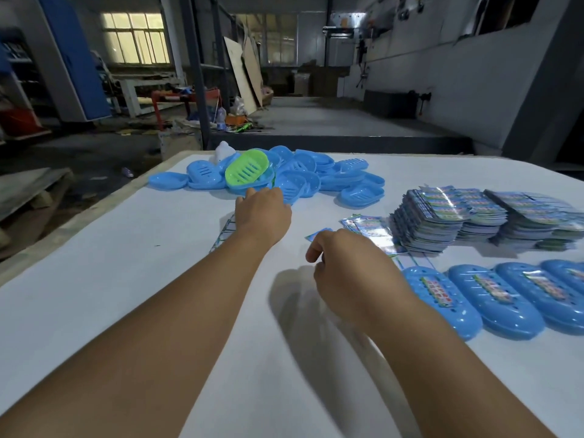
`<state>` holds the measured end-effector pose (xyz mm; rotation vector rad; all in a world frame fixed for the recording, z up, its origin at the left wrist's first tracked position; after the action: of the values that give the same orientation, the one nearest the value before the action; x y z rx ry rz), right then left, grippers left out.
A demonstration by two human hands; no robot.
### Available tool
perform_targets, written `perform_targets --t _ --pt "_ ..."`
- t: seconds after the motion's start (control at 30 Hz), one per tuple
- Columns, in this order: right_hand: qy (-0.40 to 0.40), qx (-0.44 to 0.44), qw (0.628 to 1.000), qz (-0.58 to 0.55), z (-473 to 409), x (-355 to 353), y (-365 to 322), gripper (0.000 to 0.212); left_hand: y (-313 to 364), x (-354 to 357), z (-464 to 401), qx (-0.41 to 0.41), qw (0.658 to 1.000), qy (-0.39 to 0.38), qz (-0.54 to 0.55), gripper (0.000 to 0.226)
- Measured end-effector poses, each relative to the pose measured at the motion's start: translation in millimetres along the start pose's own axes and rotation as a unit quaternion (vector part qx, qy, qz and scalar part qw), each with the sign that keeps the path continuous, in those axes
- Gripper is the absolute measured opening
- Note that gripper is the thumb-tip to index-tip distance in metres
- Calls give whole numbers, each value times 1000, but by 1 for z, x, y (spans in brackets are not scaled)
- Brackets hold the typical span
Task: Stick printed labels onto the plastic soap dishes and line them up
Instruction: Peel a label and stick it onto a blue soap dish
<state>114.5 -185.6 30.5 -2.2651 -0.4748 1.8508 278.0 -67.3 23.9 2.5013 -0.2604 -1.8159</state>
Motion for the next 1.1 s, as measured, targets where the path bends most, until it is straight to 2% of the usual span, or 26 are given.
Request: perform_targets --t 0.17,0.3,0.43,0.57,0.7,0.8,0.9,0.97,1.03,1.07,1.1 --pt "-6 7 1000 -15 1 -2 -1 30 2 -1 -4 4 999 8 -35 24" --pt "-12 17 1000 -21 1 -2 1 31 6 -13 6 34 997 64 -17 16" --pt "14 33 999 -32 -1 -6 6 34 5 -34 26 43 986 134 93 17" --pt "51 26 997 -53 -3 -9 9 39 0 -50 59 89 938 149 299 13" --pt "79 -2 996 -47 -1 -12 9 61 -17 -46 83 10 875 60 480 13" --pt "47 -39 996 -60 0 -9 4 75 -26 -37 99 -68 828 -35 555 19" --pt "20 -73 992 -102 1 -5 -1 71 -30 -27 114 -128 733 -114 658 19" --pt "6 -73 991 -113 2 -2 -2 68 -33 -23 120 -165 690 -150 688 13" --pt "-7 -66 992 -105 2 0 -2 66 -36 -22 123 -176 682 -176 687 12" --pt "-13 -63 993 -100 2 1 -1 66 -38 -22 123 -171 704 -179 666 14" --pt "-20 -58 993 -97 1 2 0 65 -42 -24 122 -157 745 -175 624 17"
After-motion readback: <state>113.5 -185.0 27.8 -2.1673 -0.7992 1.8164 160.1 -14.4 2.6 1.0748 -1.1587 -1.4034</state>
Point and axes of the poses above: each hand's wrist, its own z-axis away from the middle knuckle, its own x-axis out of the palm, y = z × x, the point moved 7 cm from there along -z, towards the middle knuckle, and after that the axes turned 5 degrees about -y, right-handed, at the moved point
